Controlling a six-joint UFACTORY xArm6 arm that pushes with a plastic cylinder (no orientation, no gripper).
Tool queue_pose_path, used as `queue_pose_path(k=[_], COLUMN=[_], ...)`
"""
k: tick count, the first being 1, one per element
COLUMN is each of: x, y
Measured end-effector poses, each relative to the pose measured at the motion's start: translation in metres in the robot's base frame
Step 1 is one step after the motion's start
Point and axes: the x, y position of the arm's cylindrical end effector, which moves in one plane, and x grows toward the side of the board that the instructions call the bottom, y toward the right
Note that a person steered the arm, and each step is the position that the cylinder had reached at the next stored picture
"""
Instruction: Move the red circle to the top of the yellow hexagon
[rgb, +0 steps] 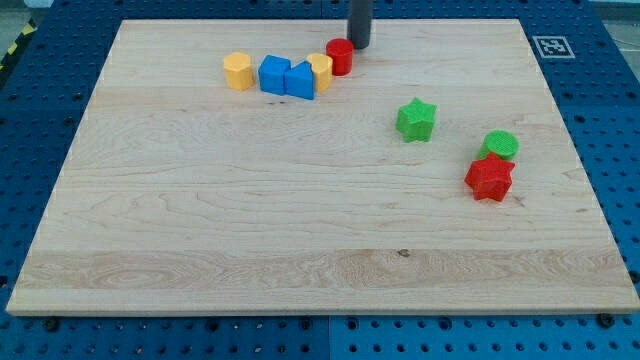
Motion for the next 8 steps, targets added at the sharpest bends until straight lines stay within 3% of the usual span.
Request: queue_pose_path(k=[1, 2, 5, 6, 8], x=[0.009, 0.054, 0.041, 0.024, 0.017], y=[0.039, 0.037, -0.141, -0.149, -0.091])
